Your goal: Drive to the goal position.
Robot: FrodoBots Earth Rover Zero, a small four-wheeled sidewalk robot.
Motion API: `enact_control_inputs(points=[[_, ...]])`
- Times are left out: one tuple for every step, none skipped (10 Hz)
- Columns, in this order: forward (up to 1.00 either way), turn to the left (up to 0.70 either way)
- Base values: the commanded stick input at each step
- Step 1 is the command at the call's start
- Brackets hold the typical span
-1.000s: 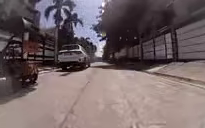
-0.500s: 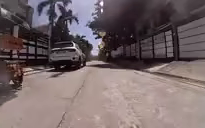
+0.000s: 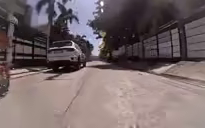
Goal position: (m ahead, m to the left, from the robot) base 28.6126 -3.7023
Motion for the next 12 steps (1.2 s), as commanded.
enact_control_inputs(points=[[1.0,-0.07],[1.0,-0.21],[1.0,-0.03],[1.0,0.0],[1.0,0.0],[1.0,0.0],[1.0,0.0],[1.0,0.0],[1.0,0.0],[1.0,0.0],[1.0,0.0],[1.0,0.0]])
